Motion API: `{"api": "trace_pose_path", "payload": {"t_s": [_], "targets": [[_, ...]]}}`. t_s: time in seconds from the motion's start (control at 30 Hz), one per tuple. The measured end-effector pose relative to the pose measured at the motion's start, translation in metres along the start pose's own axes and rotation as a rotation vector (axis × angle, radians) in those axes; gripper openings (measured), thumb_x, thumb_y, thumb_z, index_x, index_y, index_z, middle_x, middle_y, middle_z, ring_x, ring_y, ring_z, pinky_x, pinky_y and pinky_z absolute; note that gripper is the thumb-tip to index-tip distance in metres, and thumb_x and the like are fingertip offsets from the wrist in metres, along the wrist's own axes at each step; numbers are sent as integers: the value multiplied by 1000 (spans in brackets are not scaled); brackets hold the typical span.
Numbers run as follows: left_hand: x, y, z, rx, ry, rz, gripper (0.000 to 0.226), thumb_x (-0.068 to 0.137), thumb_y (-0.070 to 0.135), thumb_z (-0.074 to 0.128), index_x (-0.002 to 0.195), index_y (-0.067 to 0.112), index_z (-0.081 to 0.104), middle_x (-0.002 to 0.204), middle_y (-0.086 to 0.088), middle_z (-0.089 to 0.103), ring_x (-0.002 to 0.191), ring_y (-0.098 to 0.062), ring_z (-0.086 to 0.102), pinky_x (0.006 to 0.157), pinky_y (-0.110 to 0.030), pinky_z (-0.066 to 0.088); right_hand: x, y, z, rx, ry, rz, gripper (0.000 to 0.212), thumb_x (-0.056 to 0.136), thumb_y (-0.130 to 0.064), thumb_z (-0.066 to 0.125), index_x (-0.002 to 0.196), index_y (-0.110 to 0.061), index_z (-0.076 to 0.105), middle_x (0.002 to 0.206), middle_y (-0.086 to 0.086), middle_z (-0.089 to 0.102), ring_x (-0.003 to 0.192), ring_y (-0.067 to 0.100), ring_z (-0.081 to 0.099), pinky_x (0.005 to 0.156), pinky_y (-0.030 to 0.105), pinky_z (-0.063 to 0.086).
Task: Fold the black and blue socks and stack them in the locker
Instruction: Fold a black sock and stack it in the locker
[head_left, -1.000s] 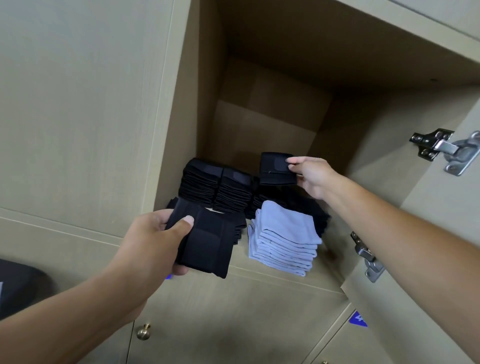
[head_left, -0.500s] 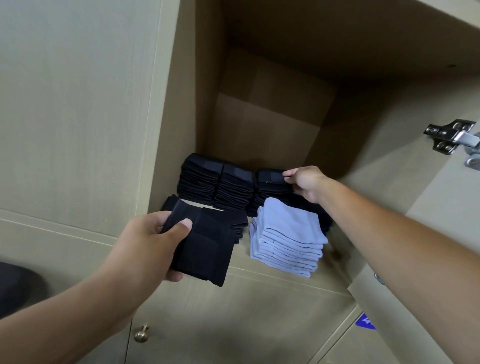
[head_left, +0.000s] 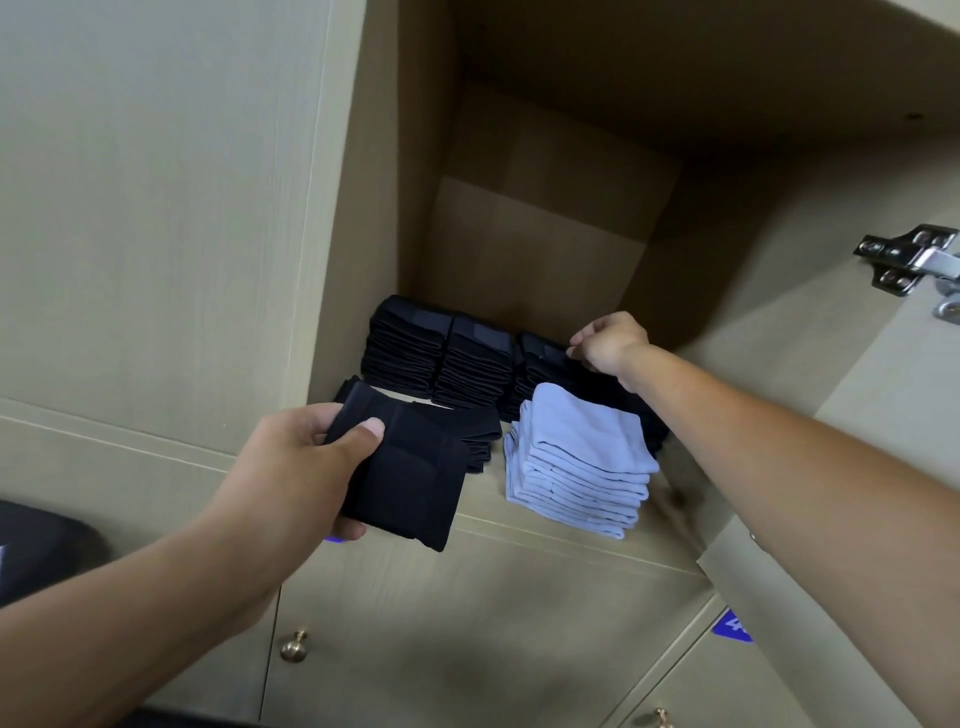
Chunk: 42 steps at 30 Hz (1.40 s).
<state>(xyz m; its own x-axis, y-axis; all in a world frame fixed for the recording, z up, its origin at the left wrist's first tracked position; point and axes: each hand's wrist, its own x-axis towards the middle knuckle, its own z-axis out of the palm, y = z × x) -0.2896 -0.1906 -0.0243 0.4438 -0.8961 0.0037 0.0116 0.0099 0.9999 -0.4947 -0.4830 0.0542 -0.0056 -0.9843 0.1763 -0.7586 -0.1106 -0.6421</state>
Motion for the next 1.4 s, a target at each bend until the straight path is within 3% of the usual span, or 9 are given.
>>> {"api": "trace_pose_path", "payload": {"t_s": [0.13,0.27,0.6,0.77,0.87,1.0,1.1,1.23,1.4], "targets": [[-1,1,-5,-3,9,3,20,103,22,58,93,20,75,83,-8,73,61,-26,63,54,-35,56,-24,-10,-2,76,45,-116,12,91,-3,69,101,-6,73,104,3,68,96,16,60,76,18,45],[-3,4,-10,1,2,19,19,104,23,57,96,17,74,82,-8,72,59,-26,60,54,-34,56,-62,-26,9,155,9,-254,12,86,-9,76,88,-20,73,85,-4,69,87,14,65,82,25,50],[-5,8,-20,64,36,87,16,100,24,62,93,14,73,83,-11,75,63,-21,65,51,-30,52,-191,-53,33,437,-422,-425,9,92,-12,70,99,-11,76,96,10,77,84,13,70,89,34,56],[-6,10,-26,54,63,102,21,99,23,65,88,6,70,67,-3,68,39,-2,53,40,-15,41,-219,-55,33,513,-671,-429,22,88,-14,77,99,-18,59,92,-10,72,87,10,69,88,27,53],[-6,10,-27,25,60,85,23,97,22,67,85,2,68,57,2,64,38,-2,51,40,-15,40,-223,-54,38,372,-588,-529,23,86,-12,79,87,-23,58,88,-22,65,98,0,63,93,19,46],[-4,9,-28,-13,63,28,19,92,23,74,91,5,68,79,-11,73,57,-13,66,56,-28,54,-224,-47,45,406,-490,-523,19,87,-13,77,78,-28,68,87,-22,65,99,-1,60,90,19,44],[-3,10,-28,-56,68,-44,21,87,15,79,101,6,66,83,-13,73,68,-25,72,66,-34,59,-224,-40,49,473,-433,-428,14,88,-14,75,87,-28,76,87,-23,67,91,-1,60,80,14,43],[-3,10,-27,-68,87,-75,27,86,8,79,105,1,63,75,-14,71,66,-27,70,70,-38,61,-225,-37,49,495,-405,-392,19,92,-11,70,99,-26,78,98,-8,71,77,-8,59,72,7,44],[-3,10,-25,-33,131,-33,24,88,9,77,105,3,62,77,-14,70,68,-28,68,67,-35,57,-214,-37,37,361,-492,-423,22,89,-14,74,98,-34,79,86,-11,52,68,6,49,71,13,43]]}}
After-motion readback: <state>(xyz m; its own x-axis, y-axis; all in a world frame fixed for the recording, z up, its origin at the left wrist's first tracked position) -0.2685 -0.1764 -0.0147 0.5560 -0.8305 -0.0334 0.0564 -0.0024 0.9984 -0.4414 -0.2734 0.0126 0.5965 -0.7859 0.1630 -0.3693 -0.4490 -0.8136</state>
